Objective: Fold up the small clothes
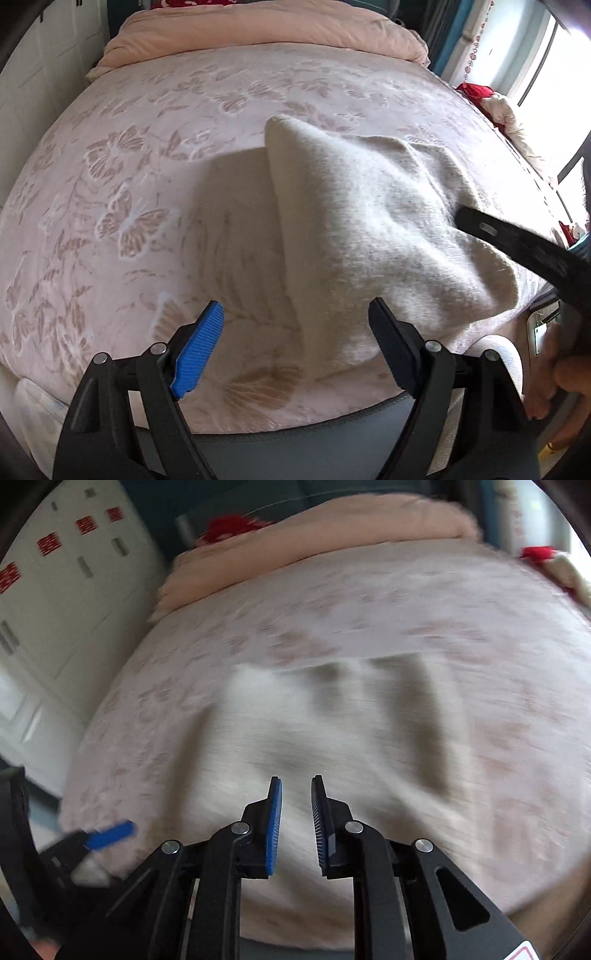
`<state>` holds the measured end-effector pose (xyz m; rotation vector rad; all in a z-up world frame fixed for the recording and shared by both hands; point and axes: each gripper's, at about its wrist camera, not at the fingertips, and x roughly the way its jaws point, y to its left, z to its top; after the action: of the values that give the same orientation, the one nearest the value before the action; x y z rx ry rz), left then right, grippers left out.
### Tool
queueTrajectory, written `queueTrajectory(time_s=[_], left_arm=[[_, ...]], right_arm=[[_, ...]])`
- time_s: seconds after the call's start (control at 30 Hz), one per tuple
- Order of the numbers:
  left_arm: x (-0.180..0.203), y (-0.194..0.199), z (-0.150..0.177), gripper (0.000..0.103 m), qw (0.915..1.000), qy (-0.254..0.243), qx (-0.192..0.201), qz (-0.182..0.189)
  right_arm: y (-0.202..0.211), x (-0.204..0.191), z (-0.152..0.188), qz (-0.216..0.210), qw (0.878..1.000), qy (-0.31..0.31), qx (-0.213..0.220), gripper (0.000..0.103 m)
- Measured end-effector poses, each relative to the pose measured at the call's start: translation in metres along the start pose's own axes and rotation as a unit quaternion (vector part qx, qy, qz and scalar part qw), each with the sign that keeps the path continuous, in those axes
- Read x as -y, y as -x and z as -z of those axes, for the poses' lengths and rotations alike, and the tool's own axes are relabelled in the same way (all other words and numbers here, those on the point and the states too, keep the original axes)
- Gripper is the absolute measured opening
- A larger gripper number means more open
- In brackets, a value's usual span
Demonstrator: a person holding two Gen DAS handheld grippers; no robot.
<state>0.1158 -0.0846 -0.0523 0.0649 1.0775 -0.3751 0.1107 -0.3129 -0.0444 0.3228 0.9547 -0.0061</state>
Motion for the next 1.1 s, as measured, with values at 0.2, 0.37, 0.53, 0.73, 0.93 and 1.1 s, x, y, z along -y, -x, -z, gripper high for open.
queueTrajectory(time_s=[0.2, 0.37, 0.53, 0.73, 0.93, 1.1], left_arm=[[0.025, -0.012, 0.005, 0.079, 0.9996, -0.022, -0.015, 0.001], [0.036, -0.010, 0.009, 0.079, 0.9990, -0.040, -0.011, -0.014], [0.040, -0.014, 0.012, 0.081, 0.9985, -0.042, -0.024, -0.025], [0.041, -0.014, 0.012, 0.087, 0.9984, -0.039, -0.028, -0.030], [0.039, -0.028, 0.008, 0.096, 0.9986, -0.028, -0.044, -0.010], [0.017, -0.063, 0.004, 0.097, 0.9911, 0.054, -0.104, 0.064]], right_arm=[[-0.019, 0.085, 0.041, 0.007, 0.994, -0.093, -0.049, 0.000], [0.011, 0.070, 0.031, 0.020, 0.998, -0.065, -0.014, 0.019], [0.014, 0.083, 0.045, 0.006, 0.996, -0.090, -0.012, 0.032], [0.025, 0.095, 0.046, 0.010, 0.992, -0.124, 0.029, 0.062], [0.003, 0.123, 0.052, -0.017, 0.985, -0.172, -0.004, 0.069], [-0.036, 0.126, 0.055, -0.066, 0.975, -0.206, -0.053, 0.081]])
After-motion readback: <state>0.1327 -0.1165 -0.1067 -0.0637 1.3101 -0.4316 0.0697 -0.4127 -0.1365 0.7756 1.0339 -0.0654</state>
